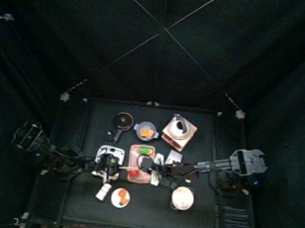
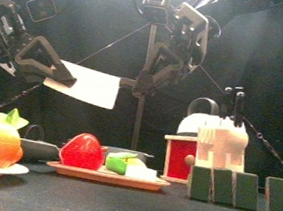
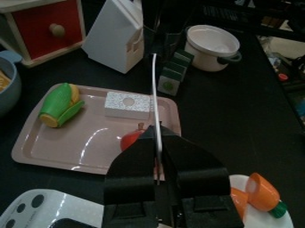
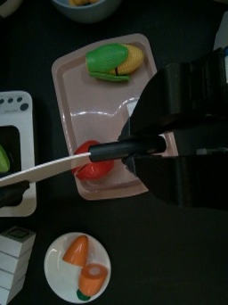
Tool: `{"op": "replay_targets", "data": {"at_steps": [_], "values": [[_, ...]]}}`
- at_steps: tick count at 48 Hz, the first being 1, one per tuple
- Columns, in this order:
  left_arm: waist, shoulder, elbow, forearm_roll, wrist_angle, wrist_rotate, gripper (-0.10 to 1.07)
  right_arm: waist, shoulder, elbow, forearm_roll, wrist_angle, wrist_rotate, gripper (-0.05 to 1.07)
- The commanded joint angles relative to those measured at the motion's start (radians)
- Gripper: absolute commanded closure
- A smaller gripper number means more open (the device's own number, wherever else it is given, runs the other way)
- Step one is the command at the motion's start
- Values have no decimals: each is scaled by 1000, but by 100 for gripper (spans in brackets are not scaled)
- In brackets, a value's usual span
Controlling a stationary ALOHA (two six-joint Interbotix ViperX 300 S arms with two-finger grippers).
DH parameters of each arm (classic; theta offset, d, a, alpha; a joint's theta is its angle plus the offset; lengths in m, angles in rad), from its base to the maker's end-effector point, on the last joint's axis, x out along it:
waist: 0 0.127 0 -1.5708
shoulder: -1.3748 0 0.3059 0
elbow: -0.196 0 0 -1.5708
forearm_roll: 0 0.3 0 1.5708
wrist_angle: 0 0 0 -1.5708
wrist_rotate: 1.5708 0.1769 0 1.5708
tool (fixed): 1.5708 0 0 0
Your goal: Cut apple
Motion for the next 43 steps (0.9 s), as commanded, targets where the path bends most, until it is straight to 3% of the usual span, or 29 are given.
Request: {"op": "replay_targets", "data": {"at_steps": [1, 10, 21, 43], "values": [[-38, 21, 2, -17, 6, 2, 60, -29, -32, -8, -2, 6, 6, 80], [-66, 124, -32, -91, 5, 2, 60, -31, -14, 5, -5, 6, 9, 80], [-77, 216, -74, -109, -9, 5, 60, -55, 20, -2, -2, 6, 9, 80], [-80, 158, -46, -144, -52, 5, 60, -95, 14, -34, -31, 5, 3, 80]]}}
